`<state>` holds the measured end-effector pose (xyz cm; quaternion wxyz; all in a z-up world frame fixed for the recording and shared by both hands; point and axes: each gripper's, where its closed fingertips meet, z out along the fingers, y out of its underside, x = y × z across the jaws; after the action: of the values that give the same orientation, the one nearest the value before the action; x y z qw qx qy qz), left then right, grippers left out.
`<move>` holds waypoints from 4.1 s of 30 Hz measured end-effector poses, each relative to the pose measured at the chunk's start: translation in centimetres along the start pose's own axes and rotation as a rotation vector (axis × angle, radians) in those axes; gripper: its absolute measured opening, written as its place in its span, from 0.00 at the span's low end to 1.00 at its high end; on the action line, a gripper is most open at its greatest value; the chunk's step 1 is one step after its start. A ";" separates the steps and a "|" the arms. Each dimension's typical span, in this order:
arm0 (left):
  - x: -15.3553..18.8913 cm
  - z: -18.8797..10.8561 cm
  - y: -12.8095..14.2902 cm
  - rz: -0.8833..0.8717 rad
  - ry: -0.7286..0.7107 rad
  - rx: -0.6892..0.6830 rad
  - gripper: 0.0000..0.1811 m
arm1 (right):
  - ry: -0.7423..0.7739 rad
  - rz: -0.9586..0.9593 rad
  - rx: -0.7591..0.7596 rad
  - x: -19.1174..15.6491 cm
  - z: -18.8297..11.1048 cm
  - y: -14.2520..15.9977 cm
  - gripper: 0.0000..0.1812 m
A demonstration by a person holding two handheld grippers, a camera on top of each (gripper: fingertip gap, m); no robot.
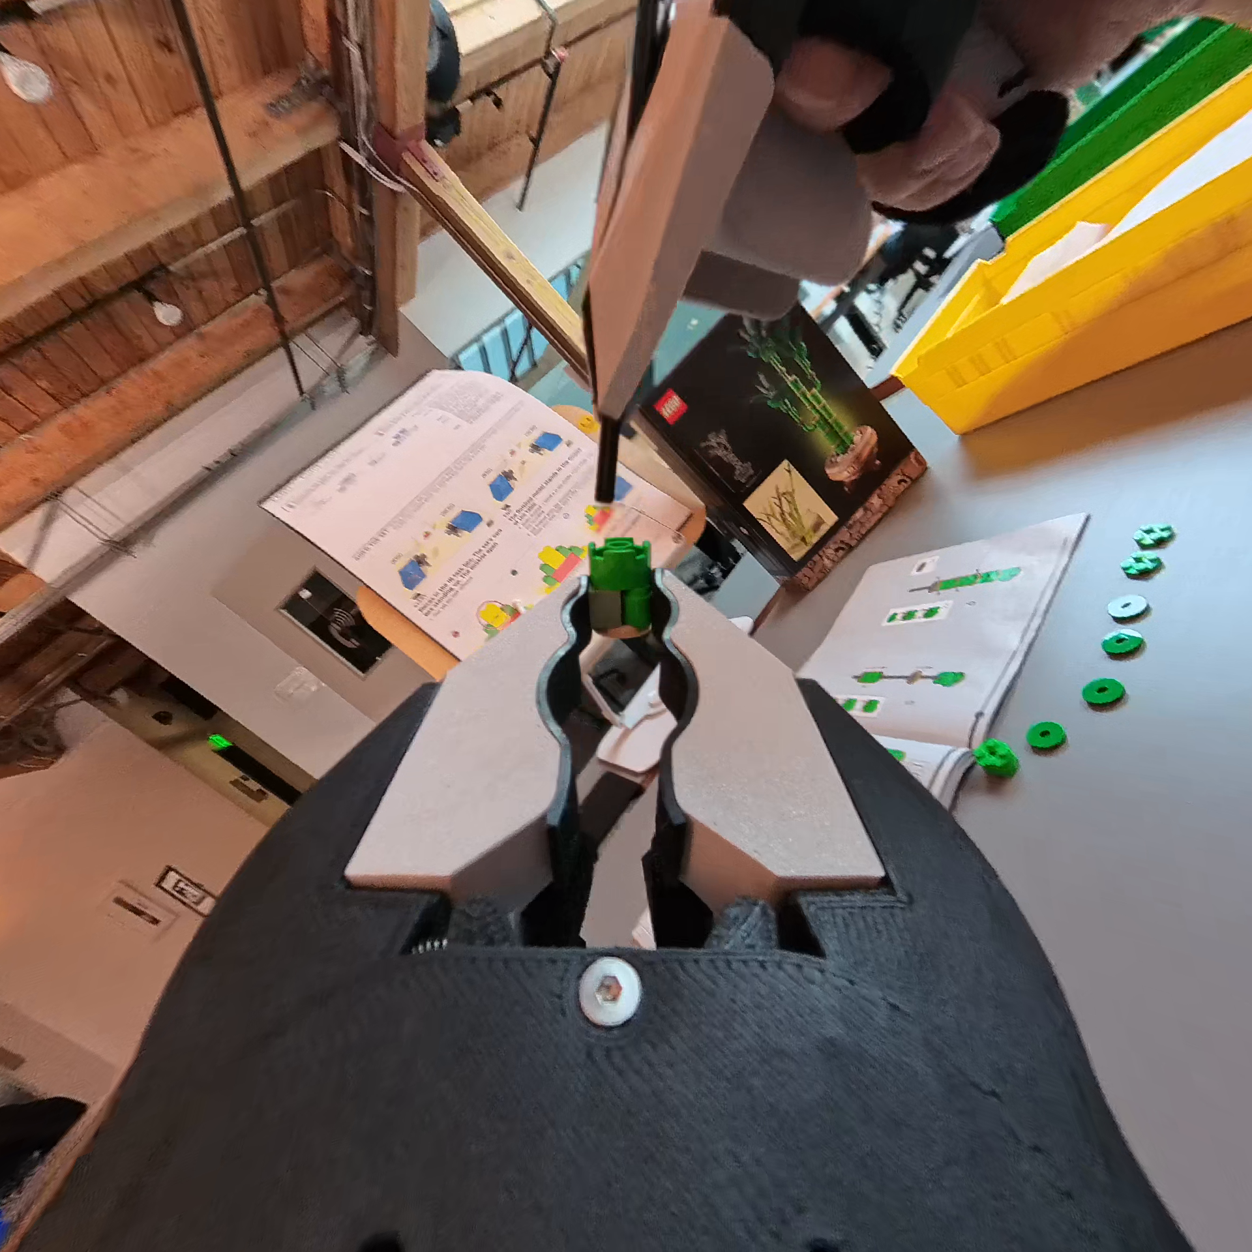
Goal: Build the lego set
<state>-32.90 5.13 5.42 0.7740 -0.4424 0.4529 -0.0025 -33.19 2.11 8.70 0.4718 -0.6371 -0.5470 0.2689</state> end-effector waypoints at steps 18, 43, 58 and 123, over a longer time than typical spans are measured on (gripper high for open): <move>0.1 -0.8 -2.6 0.000 0.015 0.096 0.08 | -0.132 -0.245 0.085 -2.3 -0.8 -0.6 0.01; 0.3 -2.9 -6.6 -0.178 0.133 0.359 0.08 | -0.124 -0.509 0.208 -5.2 -2.9 -2.6 0.02; 0.7 -2.1 -5.1 -0.058 0.100 0.265 0.08 | 0.031 -0.588 0.015 -4.3 -1.8 -1.1 0.01; 2.9 -0.3 -0.5 -0.099 0.202 -0.022 0.09 | -0.022 -0.425 -0.117 -1.2 0.7 2.6 0.01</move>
<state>-31.27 3.45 3.67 0.7184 -0.4705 0.5060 -0.0803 -32.89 1.28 5.87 0.4742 -0.5307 -0.6888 0.1381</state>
